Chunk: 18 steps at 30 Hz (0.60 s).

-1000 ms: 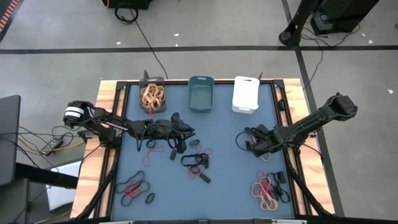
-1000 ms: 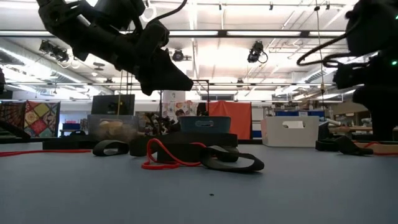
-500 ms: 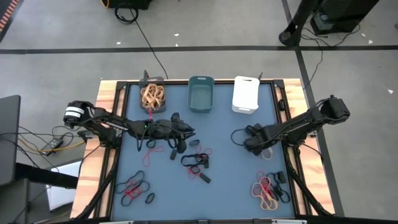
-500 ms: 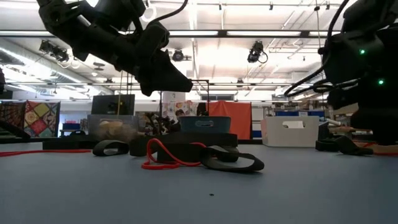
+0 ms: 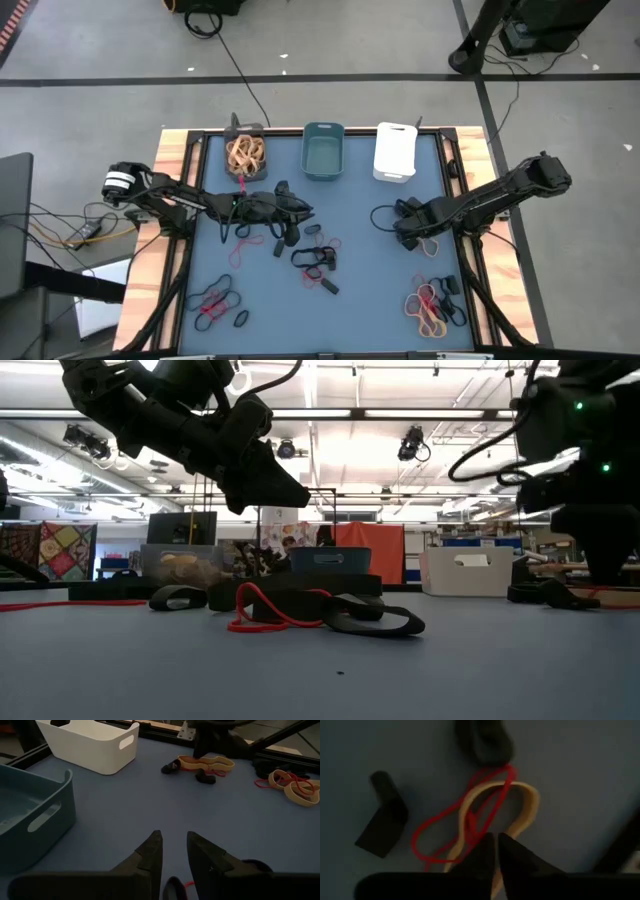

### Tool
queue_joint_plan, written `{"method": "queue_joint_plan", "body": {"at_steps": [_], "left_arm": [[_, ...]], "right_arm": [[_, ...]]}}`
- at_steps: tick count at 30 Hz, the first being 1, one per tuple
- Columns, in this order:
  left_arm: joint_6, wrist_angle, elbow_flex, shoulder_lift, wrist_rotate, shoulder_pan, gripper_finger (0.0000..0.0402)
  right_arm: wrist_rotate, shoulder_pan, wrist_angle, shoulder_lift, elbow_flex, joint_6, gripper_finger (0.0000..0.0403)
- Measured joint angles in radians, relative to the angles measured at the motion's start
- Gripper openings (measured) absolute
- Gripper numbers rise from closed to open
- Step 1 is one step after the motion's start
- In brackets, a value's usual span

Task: Sort rubber bands into baskets
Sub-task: Put the yellow rubber band into the black bin

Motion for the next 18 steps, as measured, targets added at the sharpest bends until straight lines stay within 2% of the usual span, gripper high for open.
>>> {"method": "queue_joint_plan", "body": {"at_steps": [6, 10, 14, 18], "left_arm": [[0.000, -0.005, 0.000, 0.000, -0.007, 0.000, 0.0094], [0.000, -0.011, 0.000, 0.000, -0.008, -0.004, 0.0094], [0.004, -0.015, 0.000, 0.000, -0.008, -0.014, 0.0094], [0.005, -0.018, 0.000, 0.000, -0.008, -0.021, 0.0094]], "right_arm": [[0.022, -0.024, -0.091, -0.021, 0.023, 0.010, 0.0114], [-0.024, -0.038, -0.077, -0.001, 0.007, 0.012, 0.0151], [-0.060, -0.039, -0.046, 0.024, -0.020, 0.029, 0.0161], [-0.079, -0.039, -0.016, 0.043, -0.034, 0.030, 0.0151]]}}
